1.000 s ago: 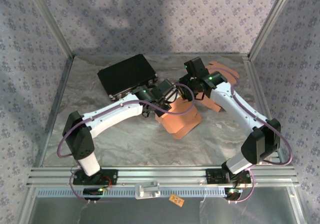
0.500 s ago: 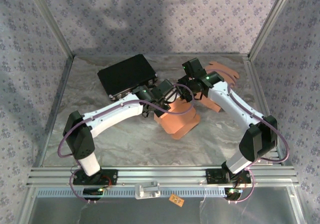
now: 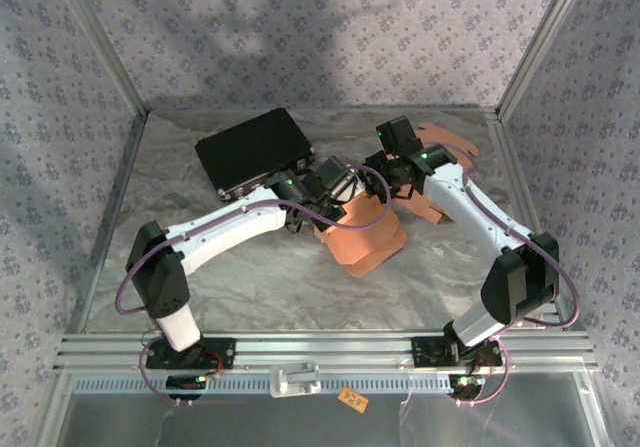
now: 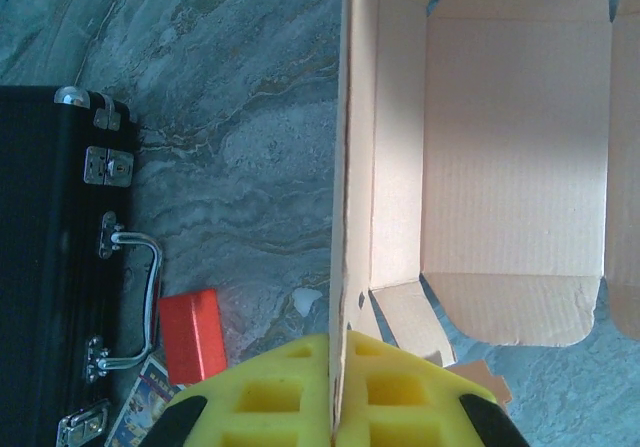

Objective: Fold the paper box

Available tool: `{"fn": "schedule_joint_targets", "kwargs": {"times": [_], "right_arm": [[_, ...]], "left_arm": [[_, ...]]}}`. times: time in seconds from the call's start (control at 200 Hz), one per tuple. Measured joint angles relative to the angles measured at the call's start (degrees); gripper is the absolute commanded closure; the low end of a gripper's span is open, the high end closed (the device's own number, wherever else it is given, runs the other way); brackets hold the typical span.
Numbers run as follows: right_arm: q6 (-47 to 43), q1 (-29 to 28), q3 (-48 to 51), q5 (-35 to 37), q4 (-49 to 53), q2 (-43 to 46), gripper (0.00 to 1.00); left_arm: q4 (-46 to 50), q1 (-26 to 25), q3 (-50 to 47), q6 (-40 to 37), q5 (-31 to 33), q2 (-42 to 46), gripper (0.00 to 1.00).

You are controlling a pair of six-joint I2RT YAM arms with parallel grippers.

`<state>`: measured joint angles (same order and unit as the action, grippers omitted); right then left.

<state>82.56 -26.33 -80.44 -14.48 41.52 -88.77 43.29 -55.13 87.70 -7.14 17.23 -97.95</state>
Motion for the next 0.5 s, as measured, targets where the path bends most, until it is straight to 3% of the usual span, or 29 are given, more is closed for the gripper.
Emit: {"fn": "schedule_joint_targets", "kwargs": {"times": [0.205,0.375,0.445,0.5], "right_arm": [[0.2,0.1,0.0,-0.3,0.1,0.0,1.00],[0.7,0.4,0.0,-0.2,0.1,0.0,1.00],[1.4,0.8,0.0,0.1,0.0,0.1,1.00],[2.4,1.1,0.1,0.1,0.0,0.2,1.00]], "left_arm": [[0.0,0.0,0.0,-0.4,0.2,0.0,1.00],[-0.1,0.3,0.0,1.4,0.0,0.3,0.53],[-0.1,0.8,0.0,4.8,-1.4,1.3,0.41],[-0.3,1.9,0.0,8.2,-3.1,3.1,0.37]]}}
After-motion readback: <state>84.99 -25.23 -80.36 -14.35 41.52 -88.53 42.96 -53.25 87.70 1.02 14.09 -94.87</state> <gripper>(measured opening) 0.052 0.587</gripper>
